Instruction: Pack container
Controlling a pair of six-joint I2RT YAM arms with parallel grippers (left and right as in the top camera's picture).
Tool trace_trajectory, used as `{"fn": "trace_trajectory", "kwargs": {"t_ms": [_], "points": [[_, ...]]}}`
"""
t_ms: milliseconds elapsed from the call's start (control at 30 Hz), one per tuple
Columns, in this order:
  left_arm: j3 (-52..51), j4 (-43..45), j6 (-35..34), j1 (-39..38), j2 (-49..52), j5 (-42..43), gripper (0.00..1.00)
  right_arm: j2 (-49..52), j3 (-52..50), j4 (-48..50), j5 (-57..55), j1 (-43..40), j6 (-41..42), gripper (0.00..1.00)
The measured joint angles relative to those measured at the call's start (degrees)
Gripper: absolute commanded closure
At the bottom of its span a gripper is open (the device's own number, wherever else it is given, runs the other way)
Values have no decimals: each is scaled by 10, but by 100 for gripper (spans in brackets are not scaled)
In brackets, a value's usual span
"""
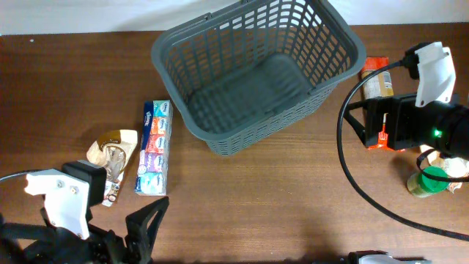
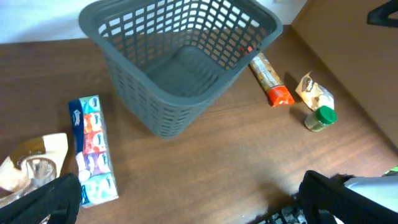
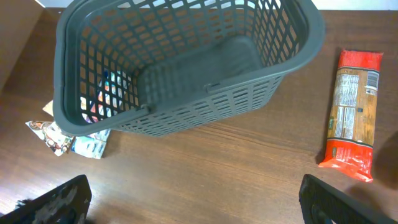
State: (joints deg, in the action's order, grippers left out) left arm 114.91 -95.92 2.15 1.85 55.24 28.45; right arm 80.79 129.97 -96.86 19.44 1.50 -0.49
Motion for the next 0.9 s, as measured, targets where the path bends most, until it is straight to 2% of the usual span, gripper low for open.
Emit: {"fn": "trace_trajectory", "kwargs": {"t_ms": [267,500,667,800,900], "points": [[0,16,-7,0,2,56,1,-8,0,2,13,0,0,1],[1,-6,-17,0,30,116,0,-8,0,-1,9,0,-14,1],[1,-5,-19,-25,36,148,0,-8,0,1,-2,0,-17,1],[1,-3,-25,-56,35,144,0,-8,0,10,-5,0,-17,1],[1,-5,-37,-79,37,83,0,-8,0,10,-5,0,-17,1]]}}
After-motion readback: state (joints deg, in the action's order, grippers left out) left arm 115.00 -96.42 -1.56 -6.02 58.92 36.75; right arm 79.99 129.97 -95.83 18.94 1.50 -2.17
